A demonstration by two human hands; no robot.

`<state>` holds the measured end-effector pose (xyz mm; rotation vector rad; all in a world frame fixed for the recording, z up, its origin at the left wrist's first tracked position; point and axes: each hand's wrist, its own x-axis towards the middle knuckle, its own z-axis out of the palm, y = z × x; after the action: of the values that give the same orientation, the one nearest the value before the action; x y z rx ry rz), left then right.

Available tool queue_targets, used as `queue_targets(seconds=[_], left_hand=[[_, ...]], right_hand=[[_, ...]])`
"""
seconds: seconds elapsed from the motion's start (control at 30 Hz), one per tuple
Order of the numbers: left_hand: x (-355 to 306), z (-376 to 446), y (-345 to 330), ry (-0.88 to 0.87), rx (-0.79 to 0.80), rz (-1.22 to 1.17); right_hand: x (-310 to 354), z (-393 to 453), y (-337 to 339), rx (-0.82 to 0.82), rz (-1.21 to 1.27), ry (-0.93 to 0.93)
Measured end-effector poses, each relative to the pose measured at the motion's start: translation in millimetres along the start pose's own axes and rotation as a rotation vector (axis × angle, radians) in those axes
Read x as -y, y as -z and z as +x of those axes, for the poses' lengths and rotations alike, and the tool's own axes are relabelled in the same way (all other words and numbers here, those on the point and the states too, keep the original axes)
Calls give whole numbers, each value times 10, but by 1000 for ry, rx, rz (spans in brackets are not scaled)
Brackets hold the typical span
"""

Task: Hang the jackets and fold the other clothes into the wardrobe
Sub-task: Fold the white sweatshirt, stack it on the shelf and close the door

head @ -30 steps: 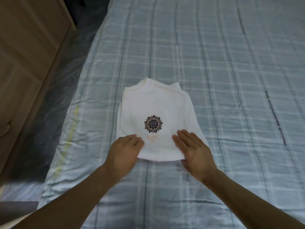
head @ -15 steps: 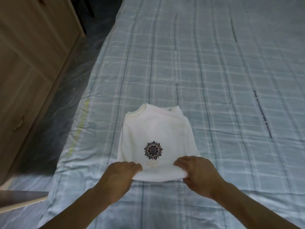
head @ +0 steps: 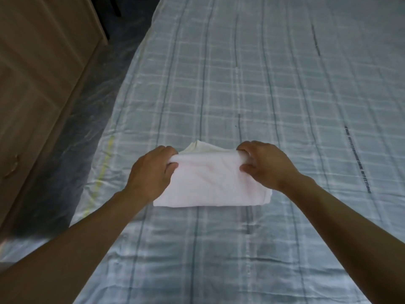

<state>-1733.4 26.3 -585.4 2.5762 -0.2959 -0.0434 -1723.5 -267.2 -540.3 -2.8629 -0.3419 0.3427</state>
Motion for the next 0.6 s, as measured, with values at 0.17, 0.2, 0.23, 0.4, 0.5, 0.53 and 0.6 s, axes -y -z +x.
queue_targets(seconds=[0.17, 0.2, 0.23, 0.4, 0.5, 0.53, 0.6], left_hand=[[110, 153, -275, 93, -87, 149], [66, 129, -321, 42, -154, 199], [-2, 82, -366, -45, -223, 211], [-292, -168, -705, -390, -67, 169], [-209, -121, -790, -316, 98, 242], [-177, -84, -784, -308, 130, 261], [-117, -8, -773, -296, 173, 286]], right_hand=[[-40, 255, -418, -301, -3, -17], [-9, 217, -521, -417, -1, 4], [30, 166, -619, -493, 2, 43], [116, -101, -942, -367, -59, 171], [77, -105, -922, -208, -118, 133], [59, -79, -902, -182, -122, 126], [30, -7, -875, -138, -124, 109]])
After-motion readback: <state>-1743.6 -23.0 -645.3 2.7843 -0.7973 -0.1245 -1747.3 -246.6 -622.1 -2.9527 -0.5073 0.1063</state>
